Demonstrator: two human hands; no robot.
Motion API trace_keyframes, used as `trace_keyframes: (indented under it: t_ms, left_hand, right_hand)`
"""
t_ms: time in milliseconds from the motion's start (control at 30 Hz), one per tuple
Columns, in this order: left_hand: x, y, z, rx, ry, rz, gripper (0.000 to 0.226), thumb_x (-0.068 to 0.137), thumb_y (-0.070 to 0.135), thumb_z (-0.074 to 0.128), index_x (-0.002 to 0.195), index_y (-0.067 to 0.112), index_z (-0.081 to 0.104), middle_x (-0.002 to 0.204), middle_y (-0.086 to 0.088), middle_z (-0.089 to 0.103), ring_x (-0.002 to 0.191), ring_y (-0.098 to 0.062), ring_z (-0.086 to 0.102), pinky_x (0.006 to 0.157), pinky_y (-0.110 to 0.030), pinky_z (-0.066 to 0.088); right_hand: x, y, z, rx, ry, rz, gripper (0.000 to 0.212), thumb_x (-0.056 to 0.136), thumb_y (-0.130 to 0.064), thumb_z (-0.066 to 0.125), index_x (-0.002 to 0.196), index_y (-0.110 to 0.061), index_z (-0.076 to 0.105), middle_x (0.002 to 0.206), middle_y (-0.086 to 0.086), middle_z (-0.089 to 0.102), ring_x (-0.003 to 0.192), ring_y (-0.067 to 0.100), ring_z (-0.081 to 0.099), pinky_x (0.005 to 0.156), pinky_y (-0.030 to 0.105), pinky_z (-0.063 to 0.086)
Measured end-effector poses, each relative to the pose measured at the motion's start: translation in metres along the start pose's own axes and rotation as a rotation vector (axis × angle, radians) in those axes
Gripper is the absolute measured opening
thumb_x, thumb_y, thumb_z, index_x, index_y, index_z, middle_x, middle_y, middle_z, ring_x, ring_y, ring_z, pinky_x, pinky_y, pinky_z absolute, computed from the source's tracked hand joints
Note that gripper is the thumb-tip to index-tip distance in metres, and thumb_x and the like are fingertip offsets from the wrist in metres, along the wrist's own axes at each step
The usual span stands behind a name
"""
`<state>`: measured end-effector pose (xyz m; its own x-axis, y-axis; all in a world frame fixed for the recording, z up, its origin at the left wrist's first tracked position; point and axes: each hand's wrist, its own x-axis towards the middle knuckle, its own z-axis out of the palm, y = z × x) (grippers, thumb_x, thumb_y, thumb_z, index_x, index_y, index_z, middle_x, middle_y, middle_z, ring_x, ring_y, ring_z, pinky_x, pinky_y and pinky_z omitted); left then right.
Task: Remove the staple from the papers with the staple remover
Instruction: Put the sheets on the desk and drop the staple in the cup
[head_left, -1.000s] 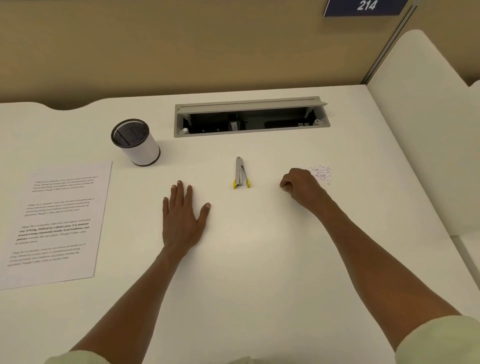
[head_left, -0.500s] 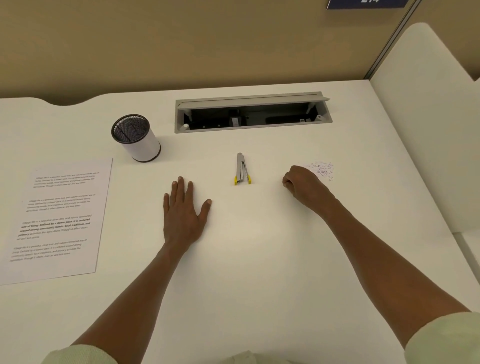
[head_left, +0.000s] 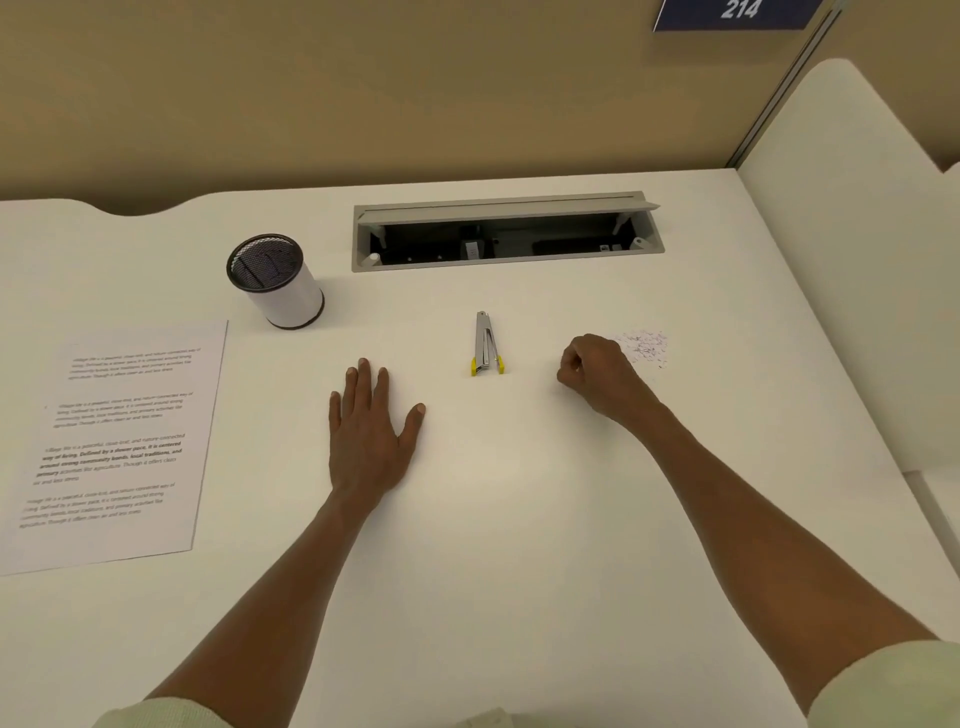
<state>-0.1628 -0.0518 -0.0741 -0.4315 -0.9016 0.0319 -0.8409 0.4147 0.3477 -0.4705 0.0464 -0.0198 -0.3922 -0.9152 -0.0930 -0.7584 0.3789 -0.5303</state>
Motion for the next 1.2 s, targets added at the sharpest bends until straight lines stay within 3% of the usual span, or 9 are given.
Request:
trace_keyframes:
  t_ms: [133,300,467,667,933,1033,1200]
  left_hand:
    - [0.000,0.000,0.000,0.004,0.007,0.004,0.079,0.097,0.064,0.028,0.156,0.011,0.030,0.168,-0.009,0.014,0.156,-0.024,0.007,0.126,-0.046,0.009]
    - [0.000,0.000,0.001,0.005,0.013,0.004,0.078,0.097,0.063,0.029,0.156,0.011,0.030,0.168,-0.009,0.013,0.156,-0.024,0.006,0.126,-0.045,0.009]
    - [0.000,0.001,0.002,0.010,0.026,-0.007,0.078,0.097,0.063,0.028,0.155,0.011,0.032,0.167,-0.010,0.015,0.155,-0.024,0.008,0.125,-0.046,0.011]
    - [0.000,0.004,0.002,0.004,0.032,-0.018,0.075,0.098,0.059,0.034,0.155,0.011,0.033,0.167,-0.010,0.015,0.155,-0.025,0.010,0.125,-0.046,0.013]
    - [-0.001,0.006,0.002,-0.019,0.028,-0.029,0.074,0.099,0.058,0.033,0.156,0.012,0.031,0.168,-0.008,0.011,0.156,-0.022,0.005,0.126,-0.045,0.010]
    - [0.000,0.006,0.004,-0.028,0.036,-0.034,0.073,0.099,0.057,0.033,0.156,0.012,0.031,0.168,-0.008,0.011,0.156,-0.022,0.005,0.126,-0.045,0.011]
    - [-0.001,0.005,0.006,-0.028,0.038,-0.034,0.073,0.098,0.057,0.034,0.155,0.011,0.033,0.168,-0.009,0.011,0.156,-0.024,0.006,0.126,-0.046,0.012]
  right_hand:
    - [-0.001,-0.030,-0.001,0.266,0.090,0.124,0.005,0.075,-0.005,0.064,0.071,-0.008,0.064,0.068,-0.004,0.064,0.058,0.003,0.052,0.051,0.010,0.039]
    - [0.007,-0.060,0.000,0.859,0.033,0.293,0.005,0.080,-0.001,0.065,0.076,-0.001,0.068,0.069,0.008,0.064,0.056,0.015,0.052,0.054,0.025,0.044]
    - [0.026,-0.106,0.001,1.179,-0.144,0.293,0.006,0.089,-0.003,0.064,0.085,0.000,0.068,0.077,0.008,0.065,0.065,0.014,0.056,0.059,0.022,0.047]
    - [0.071,-0.184,0.015,0.986,-0.239,0.082,0.005,0.087,-0.005,0.067,0.085,-0.001,0.070,0.079,0.010,0.068,0.065,0.014,0.058,0.062,0.023,0.051]
    - [0.135,-0.271,0.051,0.436,-0.105,-0.237,0.010,0.084,-0.006,0.064,0.079,0.001,0.069,0.068,-0.002,0.064,0.057,0.009,0.054,0.055,0.021,0.046]
    - [0.154,-0.290,0.059,0.285,-0.082,-0.346,0.006,0.081,-0.007,0.065,0.077,-0.005,0.069,0.073,0.001,0.067,0.067,0.014,0.056,0.062,0.027,0.048]
    - [0.170,-0.307,0.069,0.216,-0.103,-0.430,0.009,0.076,0.001,0.063,0.076,-0.008,0.065,0.072,-0.003,0.062,0.072,0.014,0.054,0.054,0.009,0.036]
